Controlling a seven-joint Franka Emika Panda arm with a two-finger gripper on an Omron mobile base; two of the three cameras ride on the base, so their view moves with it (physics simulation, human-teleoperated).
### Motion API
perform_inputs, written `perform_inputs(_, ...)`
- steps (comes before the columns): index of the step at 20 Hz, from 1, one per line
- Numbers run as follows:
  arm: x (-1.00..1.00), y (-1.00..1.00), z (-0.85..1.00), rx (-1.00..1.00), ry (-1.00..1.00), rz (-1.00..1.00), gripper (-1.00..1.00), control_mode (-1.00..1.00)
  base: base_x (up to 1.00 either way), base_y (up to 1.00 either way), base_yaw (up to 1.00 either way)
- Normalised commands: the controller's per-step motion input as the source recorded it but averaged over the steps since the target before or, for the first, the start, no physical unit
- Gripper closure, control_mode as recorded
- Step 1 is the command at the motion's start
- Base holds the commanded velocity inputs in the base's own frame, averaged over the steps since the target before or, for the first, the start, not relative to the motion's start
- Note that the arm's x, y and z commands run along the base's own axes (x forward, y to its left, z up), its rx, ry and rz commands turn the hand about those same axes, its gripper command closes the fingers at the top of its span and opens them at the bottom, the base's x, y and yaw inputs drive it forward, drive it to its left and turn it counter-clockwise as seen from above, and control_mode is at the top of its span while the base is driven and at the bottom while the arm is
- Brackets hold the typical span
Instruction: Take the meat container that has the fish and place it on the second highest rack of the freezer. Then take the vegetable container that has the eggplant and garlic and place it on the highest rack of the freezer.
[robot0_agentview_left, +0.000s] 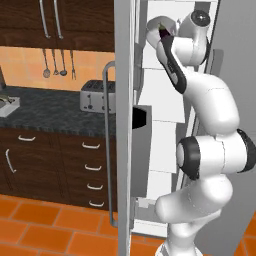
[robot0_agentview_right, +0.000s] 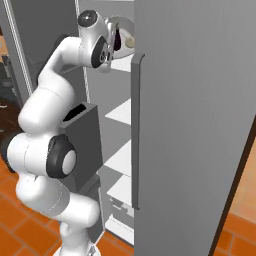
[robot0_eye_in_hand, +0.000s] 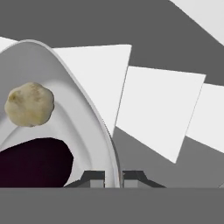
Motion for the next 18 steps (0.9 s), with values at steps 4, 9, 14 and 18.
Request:
perform_inputs(4,0.46,-0.13,0.0,0.02,0.03,0.0,1.0,-1.0,0.0,0.0,0.0)
perform_inputs(9,0.6,-0.24,-0.06,0.0,0.03,0.0,1.0,-1.0,0.0,0.0,0.0)
perform_inputs(14,0.43,-0.08,-0.29,0.0,0.06,0.02,1.0,-1.0,0.0,0.0,0.0)
perform_inputs(18,0.47,-0.01,-0.21,0.0,0.06,0.02,-1.0,-1.0,0.0,0.0,0.0)
